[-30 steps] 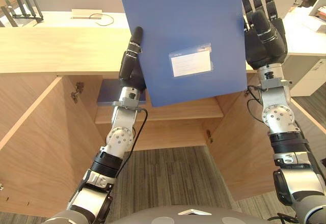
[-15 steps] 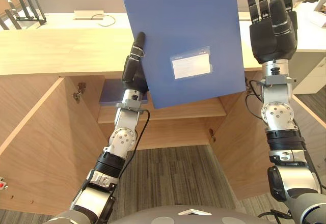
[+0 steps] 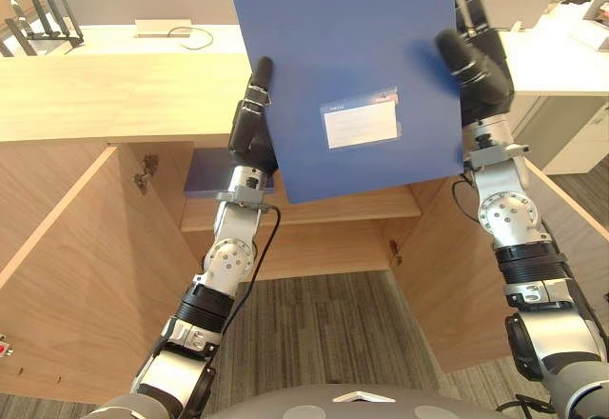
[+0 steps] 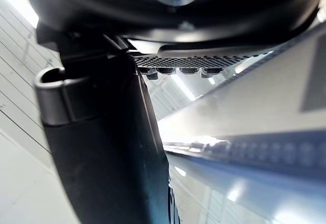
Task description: Walk over to the cabinet, pick up the folder, carry it to the office cabinet, place the folder inside the office cabinet, then close the office cabinet door
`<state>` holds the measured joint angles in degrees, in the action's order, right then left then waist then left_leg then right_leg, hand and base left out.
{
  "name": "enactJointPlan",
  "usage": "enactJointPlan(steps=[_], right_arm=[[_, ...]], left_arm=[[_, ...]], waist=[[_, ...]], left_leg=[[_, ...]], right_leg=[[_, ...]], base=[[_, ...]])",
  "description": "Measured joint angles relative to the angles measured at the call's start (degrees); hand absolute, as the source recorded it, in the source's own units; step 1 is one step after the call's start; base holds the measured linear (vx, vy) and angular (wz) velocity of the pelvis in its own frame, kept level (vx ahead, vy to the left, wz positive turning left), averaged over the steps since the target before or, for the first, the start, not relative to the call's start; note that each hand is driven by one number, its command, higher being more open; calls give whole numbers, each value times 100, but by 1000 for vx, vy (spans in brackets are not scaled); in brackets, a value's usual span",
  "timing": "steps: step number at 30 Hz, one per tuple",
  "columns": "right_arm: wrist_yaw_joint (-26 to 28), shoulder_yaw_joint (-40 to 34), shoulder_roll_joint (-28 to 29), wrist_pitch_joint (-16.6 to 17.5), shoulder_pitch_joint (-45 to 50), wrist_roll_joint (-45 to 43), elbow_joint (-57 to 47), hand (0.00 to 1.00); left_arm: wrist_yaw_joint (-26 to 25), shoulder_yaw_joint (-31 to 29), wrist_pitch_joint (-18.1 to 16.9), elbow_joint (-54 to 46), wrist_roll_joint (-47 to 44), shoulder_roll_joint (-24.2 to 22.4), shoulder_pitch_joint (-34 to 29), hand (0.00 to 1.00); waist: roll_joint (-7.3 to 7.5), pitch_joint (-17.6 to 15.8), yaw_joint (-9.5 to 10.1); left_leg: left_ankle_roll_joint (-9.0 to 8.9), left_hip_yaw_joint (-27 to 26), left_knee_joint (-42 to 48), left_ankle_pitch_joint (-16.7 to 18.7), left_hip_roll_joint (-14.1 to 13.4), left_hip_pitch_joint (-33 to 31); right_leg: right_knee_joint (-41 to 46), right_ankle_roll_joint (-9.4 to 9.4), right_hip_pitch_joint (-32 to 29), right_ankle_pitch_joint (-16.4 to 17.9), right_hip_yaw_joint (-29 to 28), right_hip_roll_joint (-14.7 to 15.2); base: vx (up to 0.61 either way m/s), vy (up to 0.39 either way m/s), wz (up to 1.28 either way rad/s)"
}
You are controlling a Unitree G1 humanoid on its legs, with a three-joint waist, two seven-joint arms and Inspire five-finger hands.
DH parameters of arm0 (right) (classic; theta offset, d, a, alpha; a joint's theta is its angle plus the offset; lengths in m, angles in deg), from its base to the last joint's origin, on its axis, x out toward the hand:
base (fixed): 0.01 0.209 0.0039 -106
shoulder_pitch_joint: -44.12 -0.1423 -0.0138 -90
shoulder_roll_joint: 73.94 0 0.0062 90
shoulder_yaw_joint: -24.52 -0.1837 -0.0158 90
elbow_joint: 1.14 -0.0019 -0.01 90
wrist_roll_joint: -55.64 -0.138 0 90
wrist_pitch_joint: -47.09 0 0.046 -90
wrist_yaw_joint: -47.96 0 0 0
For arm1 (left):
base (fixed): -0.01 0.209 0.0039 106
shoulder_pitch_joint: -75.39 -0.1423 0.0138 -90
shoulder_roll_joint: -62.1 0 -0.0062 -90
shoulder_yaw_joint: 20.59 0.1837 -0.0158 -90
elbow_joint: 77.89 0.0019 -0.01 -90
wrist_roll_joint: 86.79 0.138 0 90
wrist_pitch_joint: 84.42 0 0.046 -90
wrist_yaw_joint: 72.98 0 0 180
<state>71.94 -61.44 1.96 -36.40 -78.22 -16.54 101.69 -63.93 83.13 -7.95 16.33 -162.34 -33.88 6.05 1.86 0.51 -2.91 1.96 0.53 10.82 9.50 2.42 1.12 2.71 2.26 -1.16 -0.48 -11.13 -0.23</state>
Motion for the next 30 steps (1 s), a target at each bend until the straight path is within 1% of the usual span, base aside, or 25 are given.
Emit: enactJointPlan(steps=[2,5,11,12,17,21,22,23,24,25,30], right_arm=[[4,123,-129,-32,0,-3,0,100],[25,143,-165,-82,0,-7,7,100],[31,398,-250,-87,0,-23,51,100],[38,490,-360,-78,-1,-25,50,0],[81,927,-798,-74,-28,-25,50,0],[113,1603,-1354,-95,-290,-14,50,0],[111,1695,-1447,-115,-330,-10,50,0],[100,1884,-1673,-224,-396,0,53,0],[99,1985,-1751,-258,-427,-1,55,0],[121,2178,-1863,-280,-500,38,54,0],[154,2297,-2026,-279,-508,324,54,0]], left_arm=[[7,-4,-2,0,0,17,1,0],[7,5,-3,0,0,16,1,0],[7,55,-19,0,-2,122,1,0],[7,59,-21,0,-3,123,1,0],[6,101,-52,5,-3,260,0,0],[6,108,-170,8,3,468,0,0],[8,109,-186,8,34,476,0,0],[35,119,-252,6,207,492,0,0],[67,124,-260,6,222,519,0,0],[72,157,-259,10,217,646,0,0],[54,303,-257,25,220,681,-3,0]], waist=[[0,0,43],[1,-1,96],[3,-1,107],[5,0,118],[19,2,132],[38,7,139],[44,6,142],[68,7,150],[75,9,155],[86,12,155],[92,11,257]], left_leg=[[0,0,-1,0,1,0],[0,1,-2,0,3,0],[0,2,-3,-1,2,0],[0,4,-5,-1,3,2],[-1,13,-14,-3,2,10],[-2,20,-26,-5,-3,9],[-2,27,-27,-5,-5,9],[-3,56,-31,-7,-7,10],[-4,66,-33,-8,-8,10],[-6,81,-39,-11,-11,10],[-15,107,-101,-33,-11,43]], right_leg=[[0,0,0,0,1,1],[0,0,0,0,2,2],[0,0,2,0,7,2],[0,0,4,0,12,3],[-8,0,17,-1,26,3],[-90,-23,52,-34,45,7],[-95,-24,56,-36,53,7],[-105,-25,69,-36,83,7],[-109,-25,72,-36,99,7],[-132,-35,84,-42,117,7],[-196,-53,129,-61,138,14]], base=[[0,0,0],[0,0,0],[0,0,0],[0,0,0],[0,0,0],[0,0,0],[0,0,7],[0,0,8],[9,-2,10],[14,-2,7],[16,1,3]])
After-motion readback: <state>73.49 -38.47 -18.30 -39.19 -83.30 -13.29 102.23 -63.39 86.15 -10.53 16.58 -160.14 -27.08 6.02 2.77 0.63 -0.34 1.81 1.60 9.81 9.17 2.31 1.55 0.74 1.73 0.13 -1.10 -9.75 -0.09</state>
